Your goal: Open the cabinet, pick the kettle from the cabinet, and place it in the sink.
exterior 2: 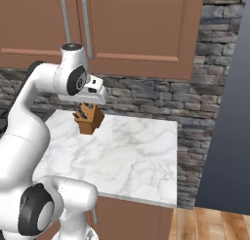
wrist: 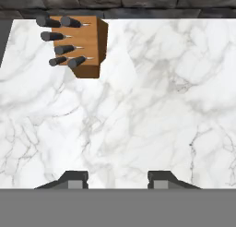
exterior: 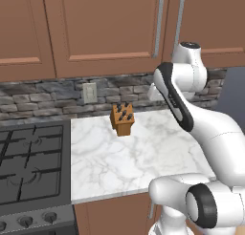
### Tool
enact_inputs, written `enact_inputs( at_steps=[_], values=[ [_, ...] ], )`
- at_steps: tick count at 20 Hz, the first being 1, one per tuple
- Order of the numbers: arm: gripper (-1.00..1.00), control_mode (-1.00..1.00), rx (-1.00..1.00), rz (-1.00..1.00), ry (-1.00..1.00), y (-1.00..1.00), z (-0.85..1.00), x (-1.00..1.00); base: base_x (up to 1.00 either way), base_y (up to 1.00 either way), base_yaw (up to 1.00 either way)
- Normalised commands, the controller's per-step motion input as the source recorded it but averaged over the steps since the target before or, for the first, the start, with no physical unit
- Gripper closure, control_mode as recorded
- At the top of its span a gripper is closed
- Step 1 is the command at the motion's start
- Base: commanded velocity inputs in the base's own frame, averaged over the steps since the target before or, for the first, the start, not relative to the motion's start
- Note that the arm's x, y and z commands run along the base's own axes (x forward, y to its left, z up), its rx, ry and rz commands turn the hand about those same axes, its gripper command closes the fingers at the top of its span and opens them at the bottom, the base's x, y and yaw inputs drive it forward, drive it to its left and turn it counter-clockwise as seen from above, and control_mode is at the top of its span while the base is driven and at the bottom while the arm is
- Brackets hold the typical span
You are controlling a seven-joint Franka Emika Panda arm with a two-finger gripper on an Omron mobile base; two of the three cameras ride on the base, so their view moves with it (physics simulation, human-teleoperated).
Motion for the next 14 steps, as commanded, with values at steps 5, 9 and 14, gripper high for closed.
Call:
enact_inputs(
  at_steps=[5, 9, 14],
  values=[
    [-1.0, -1.0, 0.0, 0.0, -0.02, 0.0, 0.0, -0.06, 0.0, 0.0, 0.0],
    [-1.0, -1.0, 0.0, 0.01, -0.33, 0.0, 0.0, -0.28, 0.0, 0.0, 0.0],
    [-1.0, -1.0, 0.04, 0.0, -0.35, 0.0, 0.13, -0.24, 0.0, 0.0, 0.0]
  ],
)
